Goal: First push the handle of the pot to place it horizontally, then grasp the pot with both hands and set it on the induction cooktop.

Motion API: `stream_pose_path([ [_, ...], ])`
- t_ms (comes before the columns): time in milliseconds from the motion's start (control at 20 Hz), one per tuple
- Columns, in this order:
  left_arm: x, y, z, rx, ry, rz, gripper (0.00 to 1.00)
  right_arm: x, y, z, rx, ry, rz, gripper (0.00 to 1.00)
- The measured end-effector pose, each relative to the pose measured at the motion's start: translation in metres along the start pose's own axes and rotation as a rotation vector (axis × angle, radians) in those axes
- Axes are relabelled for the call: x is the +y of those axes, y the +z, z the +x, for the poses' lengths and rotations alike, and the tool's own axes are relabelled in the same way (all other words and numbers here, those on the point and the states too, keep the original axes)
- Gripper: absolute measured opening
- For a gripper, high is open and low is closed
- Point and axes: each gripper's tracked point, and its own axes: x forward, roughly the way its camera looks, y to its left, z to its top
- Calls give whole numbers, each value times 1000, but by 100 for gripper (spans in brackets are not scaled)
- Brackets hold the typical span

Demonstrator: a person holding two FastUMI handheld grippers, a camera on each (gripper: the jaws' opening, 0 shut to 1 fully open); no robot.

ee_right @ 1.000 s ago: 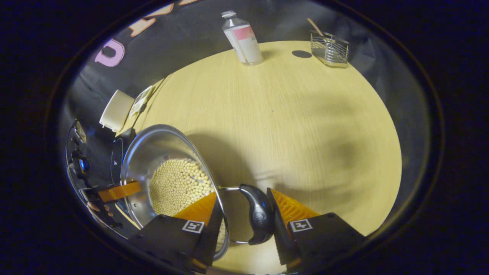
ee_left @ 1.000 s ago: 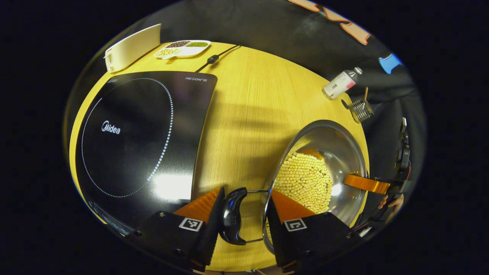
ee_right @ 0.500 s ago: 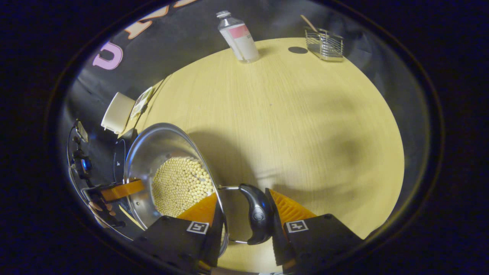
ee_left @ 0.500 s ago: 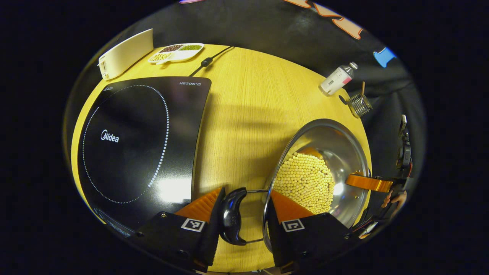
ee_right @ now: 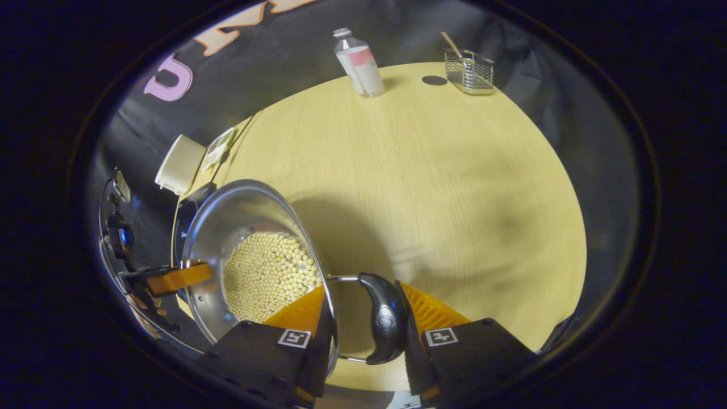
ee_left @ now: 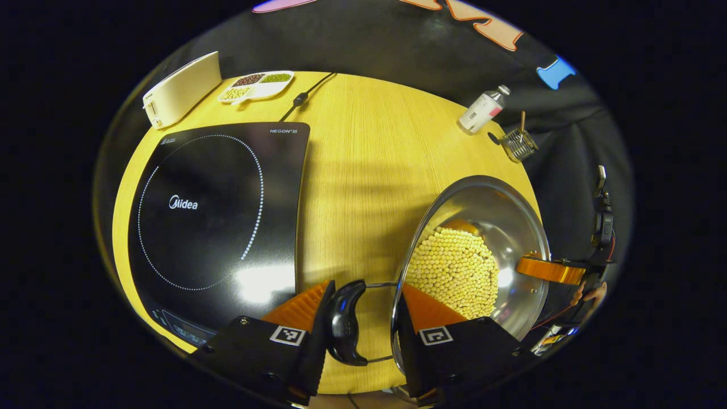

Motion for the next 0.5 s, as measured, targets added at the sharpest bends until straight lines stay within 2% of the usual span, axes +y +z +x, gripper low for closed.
stream_pose_path([
  [150, 6, -3, -18, 10, 6, 16, 59, 4, -5, 0, 10, 6, 35, 58],
  [200, 10, -1, -25, 4, 10, 22, 59, 5, -5, 1, 10, 14, 40, 53],
  [250, 15, -1, -32, -2, 13, 25, 59, 6, -5, 3, 7, 22, 43, 53],
  [300, 19, -1, -38, -5, 15, 24, 58, 5, -3, 2, 4, 29, 46, 58],
  [350, 25, 0, -45, -12, 15, 27, 58, 7, -3, 3, 2, 34, 46, 58],
  [400, 32, 2, -51, -18, 17, 29, 58, 7, -4, 4, -3, 42, 46, 53],
  [500, 50, 2, -62, -20, 23, 21, 58, 6, -3, 4, -8, 62, 53, 52],
])
